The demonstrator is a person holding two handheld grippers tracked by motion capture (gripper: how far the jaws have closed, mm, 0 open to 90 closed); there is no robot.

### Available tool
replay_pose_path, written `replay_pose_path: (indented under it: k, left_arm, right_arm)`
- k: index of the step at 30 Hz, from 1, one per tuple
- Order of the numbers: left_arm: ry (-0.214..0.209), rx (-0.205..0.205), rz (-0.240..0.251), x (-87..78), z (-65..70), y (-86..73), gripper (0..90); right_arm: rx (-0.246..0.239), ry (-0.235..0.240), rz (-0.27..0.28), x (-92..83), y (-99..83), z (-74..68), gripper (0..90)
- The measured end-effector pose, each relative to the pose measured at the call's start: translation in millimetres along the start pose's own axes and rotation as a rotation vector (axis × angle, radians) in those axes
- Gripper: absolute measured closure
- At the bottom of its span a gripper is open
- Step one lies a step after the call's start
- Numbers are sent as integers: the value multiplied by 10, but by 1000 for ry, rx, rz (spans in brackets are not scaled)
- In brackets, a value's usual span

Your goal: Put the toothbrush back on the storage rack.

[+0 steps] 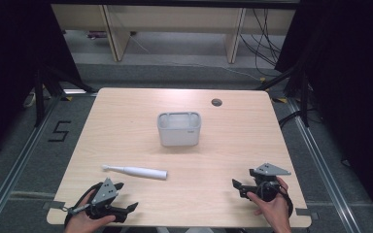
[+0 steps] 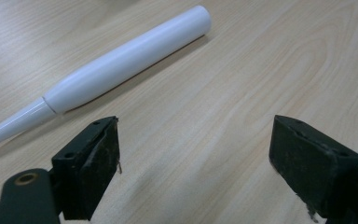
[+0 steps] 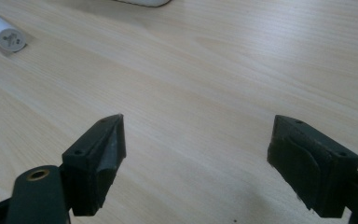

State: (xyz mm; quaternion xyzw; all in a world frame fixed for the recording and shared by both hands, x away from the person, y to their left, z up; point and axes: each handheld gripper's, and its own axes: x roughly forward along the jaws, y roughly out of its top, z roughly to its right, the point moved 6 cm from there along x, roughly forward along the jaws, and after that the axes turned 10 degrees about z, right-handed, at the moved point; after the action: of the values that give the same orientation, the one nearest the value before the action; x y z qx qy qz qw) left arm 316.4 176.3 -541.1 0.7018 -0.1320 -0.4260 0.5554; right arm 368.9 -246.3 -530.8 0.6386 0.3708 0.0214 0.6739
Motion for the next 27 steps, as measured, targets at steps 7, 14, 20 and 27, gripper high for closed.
replay_pose_path:
  k: [7, 14, 20, 27]
  left_arm:
    - [3, -15, 5, 3, -15, 13, 160]
    - [2, -59, 44, 17, -33, 72, 180]
    - [5, -44, 84, 35, -32, 224, 235]
    - [-18, -2, 90, 146, -98, 328, 475]
  right_arm:
    - [16, 10, -6, 2, 2, -12, 198]
    - [8, 12, -4, 24, -1, -9, 200]
    - [8, 6, -11, 24, 1, -8, 203]
    - [2, 12, -16, 21, 0, -10, 205]
